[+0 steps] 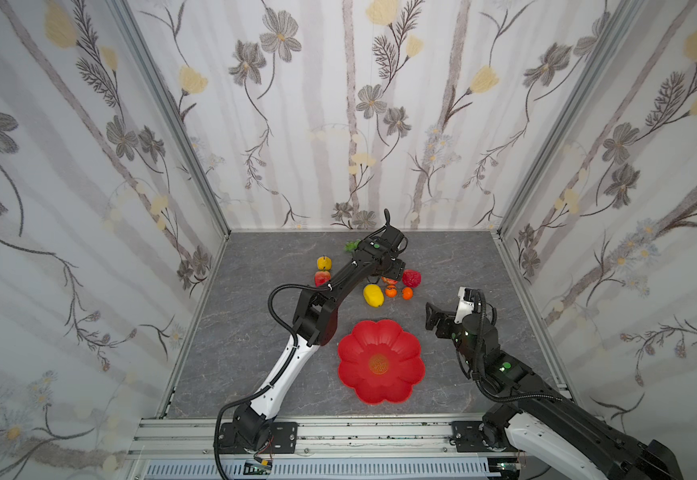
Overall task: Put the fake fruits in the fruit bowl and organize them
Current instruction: 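Reach the left gripper over the fruits and grasp the large red apple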
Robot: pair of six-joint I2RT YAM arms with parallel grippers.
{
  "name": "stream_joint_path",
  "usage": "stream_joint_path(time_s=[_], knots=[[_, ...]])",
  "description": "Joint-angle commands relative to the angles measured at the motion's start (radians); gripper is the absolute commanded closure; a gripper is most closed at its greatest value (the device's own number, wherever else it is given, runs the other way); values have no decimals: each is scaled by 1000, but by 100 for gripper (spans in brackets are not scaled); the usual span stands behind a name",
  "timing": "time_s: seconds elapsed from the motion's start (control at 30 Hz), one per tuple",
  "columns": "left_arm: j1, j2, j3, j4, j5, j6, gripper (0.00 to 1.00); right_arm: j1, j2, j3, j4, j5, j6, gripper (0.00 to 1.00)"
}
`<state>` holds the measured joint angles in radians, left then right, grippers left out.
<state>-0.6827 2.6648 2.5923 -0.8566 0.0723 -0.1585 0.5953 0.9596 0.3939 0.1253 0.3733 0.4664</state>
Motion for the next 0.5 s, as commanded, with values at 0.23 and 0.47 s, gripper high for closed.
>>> stream_joint_path(time_s=[0.23,0.47], knots=[[1,41,20,38,-9,-31,25,1,22,-4,20,-1,14,0],[1,29,20,44,-31,-89,36,0,22,-5,23,-4,21,0]])
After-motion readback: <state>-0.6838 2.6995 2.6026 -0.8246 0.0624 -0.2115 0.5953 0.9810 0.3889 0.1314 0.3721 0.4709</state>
